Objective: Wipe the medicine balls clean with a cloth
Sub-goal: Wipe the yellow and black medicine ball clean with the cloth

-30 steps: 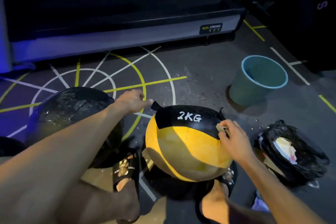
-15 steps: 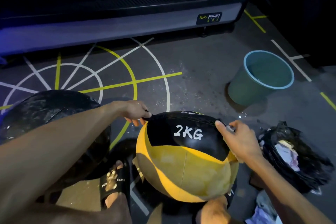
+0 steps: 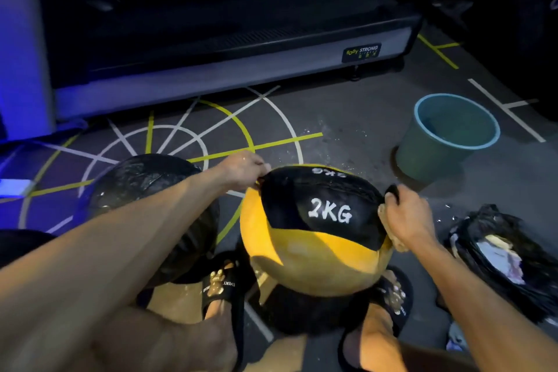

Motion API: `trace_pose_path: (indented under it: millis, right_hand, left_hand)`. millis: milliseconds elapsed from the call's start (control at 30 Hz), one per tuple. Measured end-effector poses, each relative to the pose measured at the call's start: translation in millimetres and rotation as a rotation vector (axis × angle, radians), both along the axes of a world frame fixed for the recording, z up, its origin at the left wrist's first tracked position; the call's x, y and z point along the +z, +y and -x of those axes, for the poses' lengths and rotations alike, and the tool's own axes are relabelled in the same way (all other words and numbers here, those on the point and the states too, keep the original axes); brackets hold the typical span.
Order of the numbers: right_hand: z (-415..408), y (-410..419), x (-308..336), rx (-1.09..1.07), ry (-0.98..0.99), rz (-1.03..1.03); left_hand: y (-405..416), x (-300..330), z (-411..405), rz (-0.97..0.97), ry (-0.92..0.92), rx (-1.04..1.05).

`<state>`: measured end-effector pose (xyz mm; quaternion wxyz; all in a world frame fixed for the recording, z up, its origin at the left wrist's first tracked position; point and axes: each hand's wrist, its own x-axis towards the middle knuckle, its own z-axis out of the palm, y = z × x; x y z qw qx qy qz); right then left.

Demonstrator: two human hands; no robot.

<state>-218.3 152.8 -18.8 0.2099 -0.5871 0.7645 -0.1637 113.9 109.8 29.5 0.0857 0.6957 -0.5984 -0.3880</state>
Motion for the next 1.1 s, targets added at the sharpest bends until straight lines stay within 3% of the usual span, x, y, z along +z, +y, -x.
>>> trace_pose_path:
  millis: [67, 133, 300, 400, 533, 667, 867, 967, 1033, 1100]
  right_hand:
    - [-5, -1, 7, -0.051, -0.111, 0.068]
    - [-12, -4, 11, -0.033, -0.132, 0.083]
    - [-16, 29, -37, 0.104, 0.023, -0.182]
    - [-13, 48, -63, 0.075, -0.041, -0.231]
    - [-10, 27, -58, 0.066, -0.094, -0.188]
    - [-8, -1, -40, -0.059, -0.321, -0.129]
    - [12, -36, -32, -0.526, -0.759, 0.013]
    - [15, -51, -34, -0.530, -0.881, 0.087]
    - [12, -60, -32, -0.482, -0.855, 0.149]
    - [3, -66, -36, -0.433, -0.692, 0.220]
  left_hand:
    - [7, 13, 2, 0.108, -0.047, 0.129]
    - [16, 18, 2, 0.097, -0.025, 0.189]
    - [79, -35, 27, -0.187, -0.372, -0.117]
    - [100, -85, 33, -0.199, -0.259, 0.042]
    - [75, -77, 42, -0.112, -0.171, 0.119]
    - [46, -71, 57, -0.079, -0.161, 0.088]
    - [37, -77, 60, -0.044, -0.134, 0.131]
    - [37, -87, 51, -0.029, -0.121, 0.153]
    - [40, -94, 47, -0.011, -0.104, 0.167]
    - [47, -99, 47, 0.029, -0.096, 0.189]
